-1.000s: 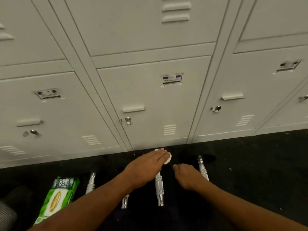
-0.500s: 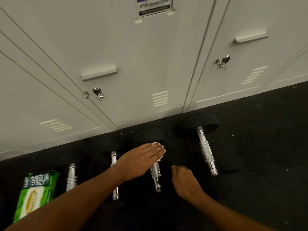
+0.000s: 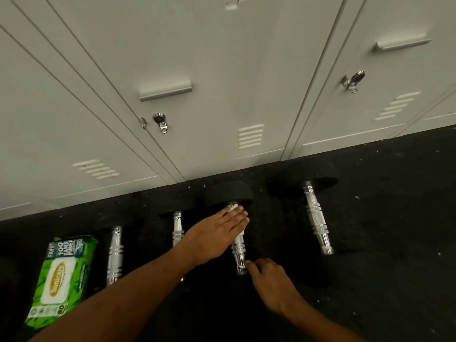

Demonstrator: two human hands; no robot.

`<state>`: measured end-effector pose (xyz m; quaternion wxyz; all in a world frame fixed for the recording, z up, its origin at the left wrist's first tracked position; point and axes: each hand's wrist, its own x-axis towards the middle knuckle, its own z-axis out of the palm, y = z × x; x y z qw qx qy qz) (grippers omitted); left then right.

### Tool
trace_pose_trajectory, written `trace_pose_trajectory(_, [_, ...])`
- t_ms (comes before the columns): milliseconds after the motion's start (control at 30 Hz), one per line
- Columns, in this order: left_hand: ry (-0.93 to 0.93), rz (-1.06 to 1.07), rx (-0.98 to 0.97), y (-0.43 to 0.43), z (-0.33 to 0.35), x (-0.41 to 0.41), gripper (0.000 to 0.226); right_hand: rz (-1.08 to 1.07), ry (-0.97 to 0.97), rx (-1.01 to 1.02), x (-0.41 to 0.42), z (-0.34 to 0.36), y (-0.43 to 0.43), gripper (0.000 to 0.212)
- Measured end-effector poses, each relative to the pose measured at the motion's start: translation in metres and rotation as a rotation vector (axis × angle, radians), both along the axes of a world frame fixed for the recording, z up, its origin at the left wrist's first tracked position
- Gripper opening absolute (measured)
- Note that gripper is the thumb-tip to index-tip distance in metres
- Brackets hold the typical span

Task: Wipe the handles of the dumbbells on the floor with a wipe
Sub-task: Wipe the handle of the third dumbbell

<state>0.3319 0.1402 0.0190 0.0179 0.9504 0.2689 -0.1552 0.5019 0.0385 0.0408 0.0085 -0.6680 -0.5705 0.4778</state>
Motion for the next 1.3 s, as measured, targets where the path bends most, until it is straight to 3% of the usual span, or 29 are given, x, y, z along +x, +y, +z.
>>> trace_pose_trajectory(100, [-0.046, 0.019, 0.02, -0.004, -0.001, 0.0, 0.059, 0.091, -0.047, 0.019, 0.002, -0.005, -0.002, 0.028])
trace_pose_trajectory(300, [-0.111, -0.115, -0.022, -0.028, 0.0, 0.002, 0.053, -0.073, -0.052, 0.024, 0.002, -0.013, -0.008, 0.029])
trace_pose_trajectory(433, [-0.091, -0.225, -0.081, -0.035, 0.0, -0.007, 0.051, -0.013, -0.09, 0.123, 0.001, -0.017, -0.01, 0.06])
trace_pose_trajectory(467, [-0.087, -0.259, -0.102, -0.036, -0.001, -0.01, 0.051, -0.011, -0.077, 0.023, 0.002, -0.014, -0.009, 0.063])
trace_pose_trajectory(633, [-0.075, -0.455, -0.115, -0.019, 0.0, -0.019, 0.054, 0.082, -0.181, 0.134, 0.003, -0.024, -0.013, 0.09])
trace_pose_trajectory(767, [-0.075, -0.476, -0.033, 0.014, 0.007, -0.02, 0.055, 0.127, -0.153, 0.011, 0.002, -0.01, -0.007, 0.046])
trace_pose_trajectory(800, [-0.072, -0.444, -0.018, 0.024, 0.008, -0.02, 0.055, 0.136, -0.209, 0.115, 0.003, -0.014, -0.008, 0.039])
trace_pose_trajectory(900, [-0.041, -0.403, 0.025, 0.048, 0.015, -0.014, 0.06, 0.211, -0.176, 0.161, 0.004, -0.012, -0.008, 0.028])
trace_pose_trajectory(1067, [0.004, -0.323, -0.097, 0.036, 0.014, -0.017, 0.066, 0.252, -0.208, 0.135, 0.003, -0.011, -0.004, 0.061])
trace_pose_trajectory(1167, [-0.024, -0.254, -0.181, 0.033, 0.017, -0.014, 0.062, 0.303, -0.221, 0.112, 0.003, -0.009, -0.005, 0.029])
trace_pose_trajectory(1300, [0.008, -0.254, -0.084, 0.037, 0.012, 0.001, 0.06, 0.34, -0.261, 0.089, 0.004, -0.013, -0.006, 0.027])
